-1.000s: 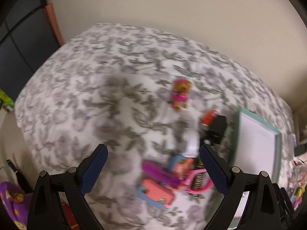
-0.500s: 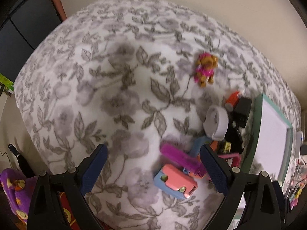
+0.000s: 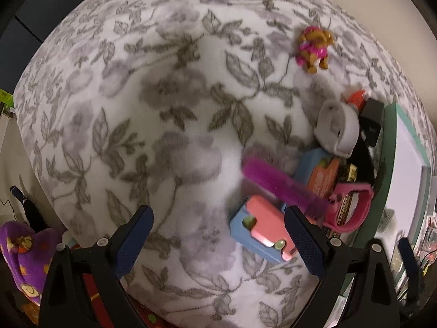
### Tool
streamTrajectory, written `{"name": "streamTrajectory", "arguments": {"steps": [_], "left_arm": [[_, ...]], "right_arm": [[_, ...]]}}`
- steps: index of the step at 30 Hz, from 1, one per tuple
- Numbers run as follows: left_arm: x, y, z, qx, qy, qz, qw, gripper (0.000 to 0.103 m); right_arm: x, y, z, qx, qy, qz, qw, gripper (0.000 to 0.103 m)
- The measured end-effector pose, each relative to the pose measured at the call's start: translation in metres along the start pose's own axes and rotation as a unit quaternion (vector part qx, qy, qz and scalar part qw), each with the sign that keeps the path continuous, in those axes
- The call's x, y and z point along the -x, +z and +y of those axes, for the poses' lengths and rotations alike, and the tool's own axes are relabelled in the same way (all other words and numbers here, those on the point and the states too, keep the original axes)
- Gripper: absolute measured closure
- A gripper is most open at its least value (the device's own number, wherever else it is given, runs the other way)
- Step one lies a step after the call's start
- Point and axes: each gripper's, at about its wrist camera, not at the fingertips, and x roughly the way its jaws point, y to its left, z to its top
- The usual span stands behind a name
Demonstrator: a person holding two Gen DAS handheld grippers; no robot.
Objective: Organize rigid objects
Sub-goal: 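Move both tools back over the object cluster, left toward the pink-and-blue case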
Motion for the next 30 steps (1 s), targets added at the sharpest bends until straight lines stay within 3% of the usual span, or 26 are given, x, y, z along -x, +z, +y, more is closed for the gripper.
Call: {"name": "streamTrajectory", "arguments": {"steps": [7,16,19,26,30], "left_arm": [[-0.014,-0.012,-0.018,-0.021,-0.018,0.026,0.9993,0.006],[-0.02,-0.03,-0.064,-0.109,0.002,0.033,0.9934,0.006],[-0.026,-0.035,-0.075,-0.127,0.026,0.033,0.991,0.006],[-0.024,-0.045,-0.068,-0.13,0.049,0.022,0.9901,0.006],[-0.02,-0.047,-0.057,-0.116,0.044,0.019,0.9921,0.006]], "right_arm": [[0.009,0.003,-0.016,-0.033,0.008,-0.012,0.999,0.0],[0.009,0.001,-0.02,-0.039,0.01,-0.011,0.999,0.0],[0.009,0.001,-0.019,-0.037,0.008,-0.011,0.999,0.0],[0.007,0.001,-0.018,-0.037,0.011,-0.007,0.999,0.0],[0.007,0.001,-0.017,-0.035,0.013,-0.006,0.999,0.0]]}}
